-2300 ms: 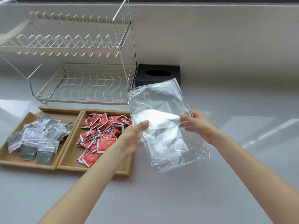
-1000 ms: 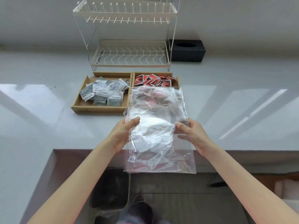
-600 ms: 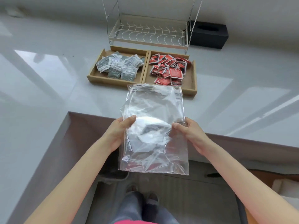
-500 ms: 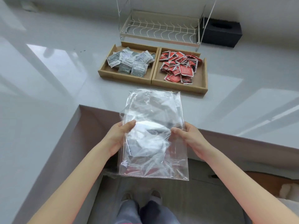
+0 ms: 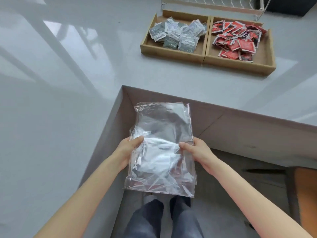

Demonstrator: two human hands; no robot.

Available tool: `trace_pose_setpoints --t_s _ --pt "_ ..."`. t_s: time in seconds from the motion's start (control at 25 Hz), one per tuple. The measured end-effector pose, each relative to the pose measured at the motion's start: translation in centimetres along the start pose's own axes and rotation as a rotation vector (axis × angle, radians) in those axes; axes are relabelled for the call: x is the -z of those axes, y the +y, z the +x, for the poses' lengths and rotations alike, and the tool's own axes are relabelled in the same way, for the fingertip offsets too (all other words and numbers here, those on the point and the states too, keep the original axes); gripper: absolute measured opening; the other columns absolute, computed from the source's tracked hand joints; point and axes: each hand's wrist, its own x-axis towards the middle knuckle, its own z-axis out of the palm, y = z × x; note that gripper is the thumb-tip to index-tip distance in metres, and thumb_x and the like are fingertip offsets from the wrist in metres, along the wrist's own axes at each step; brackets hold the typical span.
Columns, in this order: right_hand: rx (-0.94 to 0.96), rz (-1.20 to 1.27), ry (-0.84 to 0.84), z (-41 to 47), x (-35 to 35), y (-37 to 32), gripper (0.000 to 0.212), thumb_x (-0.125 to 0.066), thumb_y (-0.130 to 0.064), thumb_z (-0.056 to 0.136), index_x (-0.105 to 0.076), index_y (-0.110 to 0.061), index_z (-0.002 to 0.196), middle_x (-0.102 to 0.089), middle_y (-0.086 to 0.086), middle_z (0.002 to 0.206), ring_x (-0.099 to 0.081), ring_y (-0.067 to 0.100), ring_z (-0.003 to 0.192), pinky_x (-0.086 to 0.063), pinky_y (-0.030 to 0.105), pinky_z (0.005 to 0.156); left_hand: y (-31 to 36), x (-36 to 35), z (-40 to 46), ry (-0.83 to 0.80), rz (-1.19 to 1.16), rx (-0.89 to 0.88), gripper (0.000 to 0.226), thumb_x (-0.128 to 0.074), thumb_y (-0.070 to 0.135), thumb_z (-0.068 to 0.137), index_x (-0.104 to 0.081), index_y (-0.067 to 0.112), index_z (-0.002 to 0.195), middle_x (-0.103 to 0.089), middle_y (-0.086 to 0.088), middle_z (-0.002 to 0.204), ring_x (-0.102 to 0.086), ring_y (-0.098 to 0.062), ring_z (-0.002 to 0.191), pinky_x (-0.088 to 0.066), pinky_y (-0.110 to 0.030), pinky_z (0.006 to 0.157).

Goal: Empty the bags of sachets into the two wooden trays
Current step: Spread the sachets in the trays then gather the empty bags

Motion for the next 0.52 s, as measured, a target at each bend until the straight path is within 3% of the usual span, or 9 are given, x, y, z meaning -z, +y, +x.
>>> trace_pose_setpoints --t_s 0.08,0.2,0.32,0.44,0.52 --pt "-0.038 -0.019 -0.029 0.7 -1.8 1.1 0.004 -0.060 -0.016 0.085 -0.060 -0.019 0.082 -0.065 0.000 0.084 -0.061 0.015 0.081 -0.047 0.025 0.077 -1.6 1.3 0.9 0.056 0.029 0.036 0.013 -0.055 0.015 0.088 -0.057 0.011 0.075 -0.063 0.006 0.053 -0.059 -0.006 0.049 -0.046 -0.012 0.041" --pt "-0.120 -0.057 -0.005 2.6 -3.3 3.2 0.011 -0.061 -0.019 0.084 -0.059 -0.013 0.092 -0.064 0.003 0.089 -0.059 0.018 0.086 -0.045 0.027 0.082 -3.9 2.4 2.7 0.086 0.040 0.078 0.011 -0.056 0.020 0.088 -0.058 0.010 0.090 -0.056 0.002 0.074 -0.052 -0.011 0.064 -0.046 -0.017 0.042" --pt "-0.207 -0.082 0.024 5.3 -4.3 5.2 0.024 -0.061 -0.020 0.083 -0.056 -0.007 0.103 -0.062 0.006 0.092 -0.056 0.020 0.083 -0.044 0.030 0.079 -6.1 2.9 5.0 0.100 -0.069 0.110 0.019 -0.055 0.022 0.088 -0.057 0.010 0.103 -0.060 0.003 0.082 -0.057 -0.010 0.063 -0.048 -0.019 0.044" --pt "-0.262 -0.094 0.036 8.6 -5.2 7.7 0.031 -0.060 -0.018 0.082 -0.055 -0.002 0.107 -0.064 0.009 0.091 -0.055 0.018 0.073 -0.048 0.034 0.076 -8.5 3.4 7.4 0.049 -0.228 0.159 0.011 -0.048 0.015 0.091 -0.057 0.012 0.085 -0.068 0.005 0.064 -0.065 -0.003 0.048 -0.044 -0.016 0.036" --pt "-0.289 -0.071 0.050 11.0 -5.8 9.6 0.030 -0.059 -0.016 0.083 -0.051 -0.002 0.109 -0.064 0.007 0.086 -0.057 0.017 0.068 -0.051 0.036 0.077 -10.4 3.9 9.7 0.012 -0.304 0.201 0.015 -0.047 0.016 0.091 -0.061 0.012 0.085 -0.071 0.002 0.069 -0.069 -0.008 0.057 -0.047 -0.027 0.048"
